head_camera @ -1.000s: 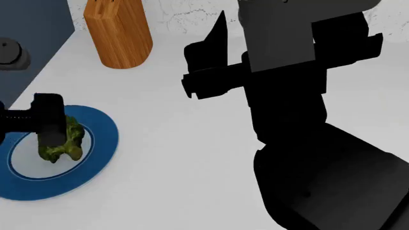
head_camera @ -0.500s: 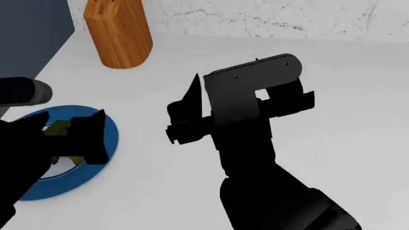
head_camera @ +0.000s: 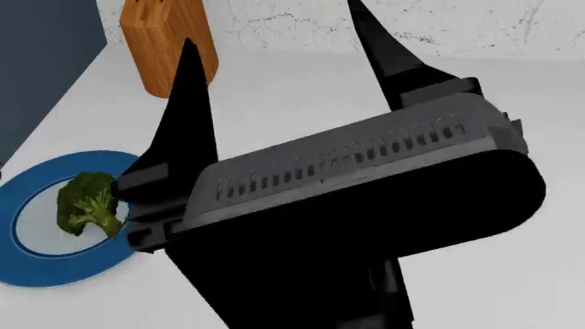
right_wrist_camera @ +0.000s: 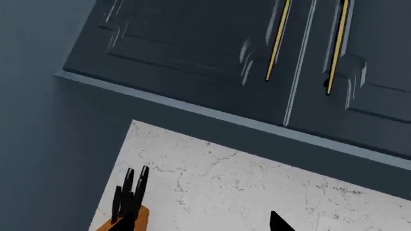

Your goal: Pick the broccoli from the top rack in the oven and place it on the plate on the counter.

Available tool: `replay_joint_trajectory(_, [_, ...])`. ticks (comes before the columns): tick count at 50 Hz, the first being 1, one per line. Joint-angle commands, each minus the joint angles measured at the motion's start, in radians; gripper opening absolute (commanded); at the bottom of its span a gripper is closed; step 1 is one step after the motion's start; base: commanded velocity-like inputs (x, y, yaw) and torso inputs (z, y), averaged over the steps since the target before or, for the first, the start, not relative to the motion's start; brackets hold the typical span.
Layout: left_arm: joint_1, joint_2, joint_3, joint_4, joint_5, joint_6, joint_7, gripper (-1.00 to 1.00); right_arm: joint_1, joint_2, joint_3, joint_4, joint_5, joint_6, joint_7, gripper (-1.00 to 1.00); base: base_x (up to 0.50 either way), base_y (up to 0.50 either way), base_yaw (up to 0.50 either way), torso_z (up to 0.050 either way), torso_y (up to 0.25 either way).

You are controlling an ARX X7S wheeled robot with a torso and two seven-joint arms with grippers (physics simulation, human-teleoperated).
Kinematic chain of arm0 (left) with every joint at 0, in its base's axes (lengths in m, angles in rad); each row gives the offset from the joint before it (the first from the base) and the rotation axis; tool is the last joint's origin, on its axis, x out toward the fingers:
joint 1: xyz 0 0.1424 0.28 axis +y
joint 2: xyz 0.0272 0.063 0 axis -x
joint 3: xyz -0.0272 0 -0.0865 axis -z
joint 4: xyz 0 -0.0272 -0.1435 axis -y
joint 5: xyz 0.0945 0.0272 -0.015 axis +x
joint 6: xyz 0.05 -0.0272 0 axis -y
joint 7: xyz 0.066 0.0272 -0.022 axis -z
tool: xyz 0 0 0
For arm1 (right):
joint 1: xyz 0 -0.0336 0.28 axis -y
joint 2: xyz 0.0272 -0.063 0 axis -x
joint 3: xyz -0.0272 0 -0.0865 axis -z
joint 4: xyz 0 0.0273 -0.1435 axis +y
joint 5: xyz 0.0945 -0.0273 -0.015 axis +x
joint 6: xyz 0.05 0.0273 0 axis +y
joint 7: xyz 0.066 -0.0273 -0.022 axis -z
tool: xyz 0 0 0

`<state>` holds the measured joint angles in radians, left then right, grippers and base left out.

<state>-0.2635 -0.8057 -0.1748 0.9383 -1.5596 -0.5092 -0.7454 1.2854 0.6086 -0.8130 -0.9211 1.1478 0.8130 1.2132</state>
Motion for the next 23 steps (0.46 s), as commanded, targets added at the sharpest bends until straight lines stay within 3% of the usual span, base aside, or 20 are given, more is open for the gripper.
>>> replay_joint_trajectory(1, [0.34,0.05,-0.496,0.109,-0.128,0.034,0.145,1.0,0.768,0.255,-0.83,-0.126,0.15,-0.561,0.357,1.0,0.0,0.0,0.0,0.0,0.0])
replay_joint_trajectory(3, [0.382,0.085,-0.591,0.107,-0.16,0.015,0.168,1.0,1.024,0.303,-1.101,-0.126,0.131,-0.738,0.358,1.0,0.0,0.0,0.0,0.0,0.0])
replay_joint_trajectory(4, [0.407,0.094,-0.626,0.103,-0.169,0.017,0.179,1.0,1.07,0.319,-1.152,-0.126,0.127,-0.76,0.358,1.0,0.0,0.0,0.0,0.0,0.0])
replay_joint_trajectory(6, [0.452,0.111,-0.692,0.094,-0.185,0.022,0.21,1.0,1.07,0.346,-1.079,-0.126,0.179,-0.719,0.357,1.0,0.0,0.0,0.0,0.0,0.0])
replay_joint_trajectory(8, [0.517,0.134,-0.782,0.086,-0.21,0.025,0.253,1.0,1.07,0.378,-0.827,-0.126,0.407,-0.568,0.357,1.0,0.0,0.0,0.0,0.0,0.0])
replay_joint_trajectory(9, [0.534,0.146,-0.809,0.084,-0.215,0.027,0.266,1.0,0.92,0.4,-0.677,-0.126,0.557,-0.418,0.357,1.0,0.0,0.0,0.0,0.0,0.0])
replay_joint_trajectory(10, [0.551,0.153,-0.832,0.08,-0.219,0.026,0.276,1.0,0.77,0.25,-0.527,-0.126,0.407,-0.568,0.207,1.0,0.0,0.0,0.0,0.0,0.0])
replay_joint_trajectory(11, [0.565,0.16,-0.851,0.077,-0.214,0.022,0.285,1.0,0.62,0.4,-0.377,-0.126,0.257,-0.679,0.057,1.0,0.0,0.0,0.0,0.0,0.0])
replay_joint_trajectory(12, [0.577,0.166,-0.867,0.071,-0.22,0.021,0.296,1.0,0.47,0.55,-0.227,-0.126,0.274,-0.625,-0.093,1.0,0.0,0.0,0.0,0.0,0.0])
replay_joint_trajectory(13, [0.591,0.176,-0.887,0.066,-0.222,0.021,0.307,1.0,0.32,0.457,-0.077,-0.126,0.424,-0.475,0.057,1.0,0.0,0.0,0.0,0.0,0.0])
replay_joint_trajectory(15, [0.602,0.186,-0.903,0.062,-0.217,0.016,0.323,1.0,0.08,0.506,0.223,-0.126,0.724,-0.175,0.357,1.0,0.0,0.0,0.0,0.0,0.0])
replay_joint_trajectory(18, [0.61,0.199,-0.915,0.061,-0.212,0.013,0.334,1.0,-0.107,0.49,0.673,-0.126,1.174,0.241,0.357,1.0,0.0,0.0,0.0,0.0,0.0])
replay_joint_trajectory(19, [0.609,0.201,-0.915,0.06,-0.21,0.012,0.335,1.0,-0.136,0.479,0.823,-0.126,1.275,0.254,0.357,1.0,0.0,0.0,0.0,0.0,0.0])
replay_joint_trajectory(23, [0.595,0.203,-0.894,0.053,-0.184,0.001,0.335,1.0,-0.345,0.37,1.423,-0.126,1.294,0.339,0.356,1.0,0.0,0.0,0.0,0.0,0.0])
